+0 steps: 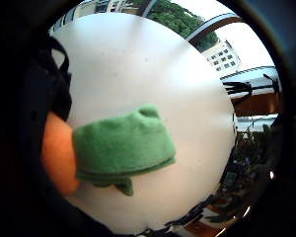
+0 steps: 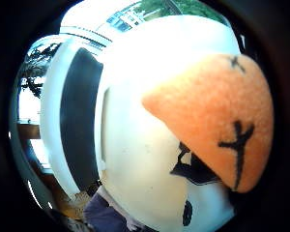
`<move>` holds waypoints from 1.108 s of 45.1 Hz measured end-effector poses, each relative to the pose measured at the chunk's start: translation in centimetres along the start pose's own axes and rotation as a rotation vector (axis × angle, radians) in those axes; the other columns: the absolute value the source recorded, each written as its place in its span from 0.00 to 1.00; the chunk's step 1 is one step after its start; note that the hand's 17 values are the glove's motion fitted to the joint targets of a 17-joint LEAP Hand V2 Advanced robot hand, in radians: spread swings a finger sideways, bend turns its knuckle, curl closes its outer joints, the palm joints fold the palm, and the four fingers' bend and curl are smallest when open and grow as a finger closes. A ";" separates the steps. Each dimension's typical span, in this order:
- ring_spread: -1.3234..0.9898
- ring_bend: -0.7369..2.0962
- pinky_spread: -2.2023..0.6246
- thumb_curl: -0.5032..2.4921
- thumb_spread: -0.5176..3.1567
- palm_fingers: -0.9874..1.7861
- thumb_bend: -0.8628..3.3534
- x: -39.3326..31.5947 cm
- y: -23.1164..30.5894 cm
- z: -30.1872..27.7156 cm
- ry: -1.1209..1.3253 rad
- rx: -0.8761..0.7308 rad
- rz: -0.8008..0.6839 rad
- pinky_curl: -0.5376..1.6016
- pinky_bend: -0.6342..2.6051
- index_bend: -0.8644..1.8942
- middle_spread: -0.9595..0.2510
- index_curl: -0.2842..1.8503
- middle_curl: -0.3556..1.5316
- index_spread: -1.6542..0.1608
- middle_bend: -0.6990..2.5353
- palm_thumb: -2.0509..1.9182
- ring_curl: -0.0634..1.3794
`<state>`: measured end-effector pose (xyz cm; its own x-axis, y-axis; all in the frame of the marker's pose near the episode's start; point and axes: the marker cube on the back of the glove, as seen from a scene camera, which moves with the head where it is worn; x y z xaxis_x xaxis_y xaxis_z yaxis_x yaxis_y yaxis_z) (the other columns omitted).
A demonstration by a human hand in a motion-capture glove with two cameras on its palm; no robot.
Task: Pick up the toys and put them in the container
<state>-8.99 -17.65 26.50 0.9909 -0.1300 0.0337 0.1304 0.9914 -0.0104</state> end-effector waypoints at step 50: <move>0.40 0.71 0.65 0.48 0.30 0.74 0.22 -33.3 -0.5 -18.6 0.098 0.209 -0.434 0.51 0.50 0.67 0.60 0.61 0.67 0.75 0.61 0.66 0.55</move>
<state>-41.42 -14.12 6.80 0.8463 -0.5225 -0.1040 0.5326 0.8260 0.1846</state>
